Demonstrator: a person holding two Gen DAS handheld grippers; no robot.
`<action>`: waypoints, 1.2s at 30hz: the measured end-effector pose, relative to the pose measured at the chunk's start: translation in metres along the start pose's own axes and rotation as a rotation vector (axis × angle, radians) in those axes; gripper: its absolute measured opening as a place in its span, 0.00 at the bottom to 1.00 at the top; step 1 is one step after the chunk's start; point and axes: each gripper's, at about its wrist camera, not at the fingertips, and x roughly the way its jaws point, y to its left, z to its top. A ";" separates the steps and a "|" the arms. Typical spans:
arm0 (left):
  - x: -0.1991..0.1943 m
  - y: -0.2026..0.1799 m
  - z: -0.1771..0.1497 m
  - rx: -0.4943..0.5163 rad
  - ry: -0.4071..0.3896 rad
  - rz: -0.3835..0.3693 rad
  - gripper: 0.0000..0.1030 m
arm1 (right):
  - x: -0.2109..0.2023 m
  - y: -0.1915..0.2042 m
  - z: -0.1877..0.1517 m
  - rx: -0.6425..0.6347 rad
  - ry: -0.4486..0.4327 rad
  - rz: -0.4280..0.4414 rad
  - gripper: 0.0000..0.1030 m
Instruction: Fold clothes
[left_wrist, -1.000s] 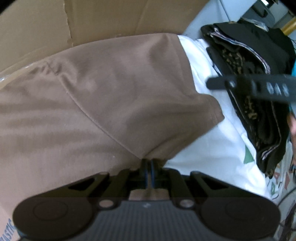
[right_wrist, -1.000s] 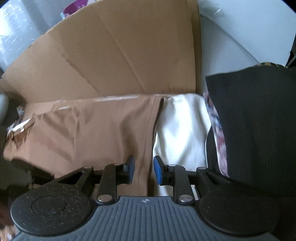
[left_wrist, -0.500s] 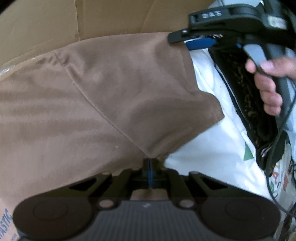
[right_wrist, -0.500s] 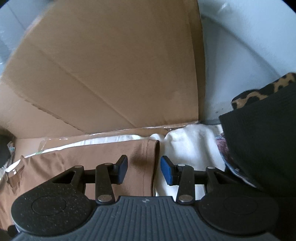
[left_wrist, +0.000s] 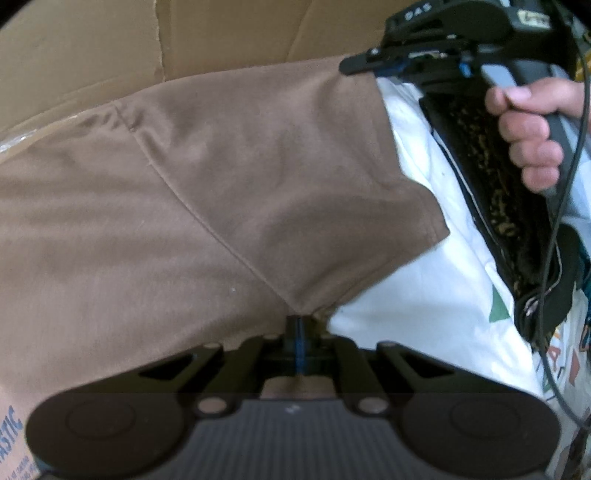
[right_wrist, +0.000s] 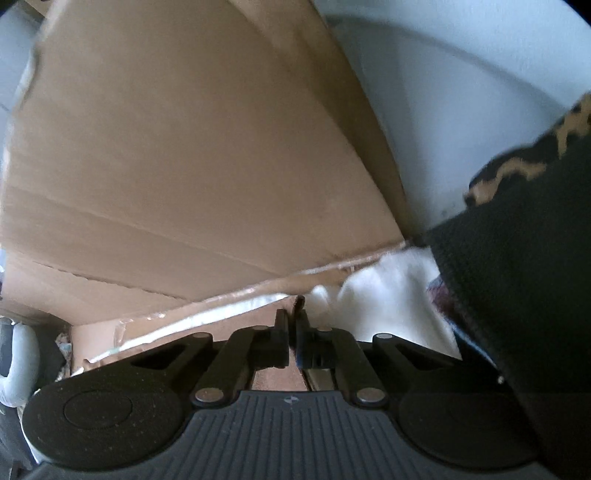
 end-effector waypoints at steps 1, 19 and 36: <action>0.001 0.000 0.001 0.000 0.003 -0.001 0.02 | -0.002 0.003 0.001 -0.026 -0.011 -0.009 0.01; -0.019 0.012 0.015 0.119 -0.067 -0.068 0.04 | 0.016 0.032 -0.014 -0.284 -0.041 -0.199 0.44; -0.023 0.074 0.089 0.013 -0.231 0.113 0.02 | -0.067 0.037 -0.116 -0.510 0.000 -0.056 0.36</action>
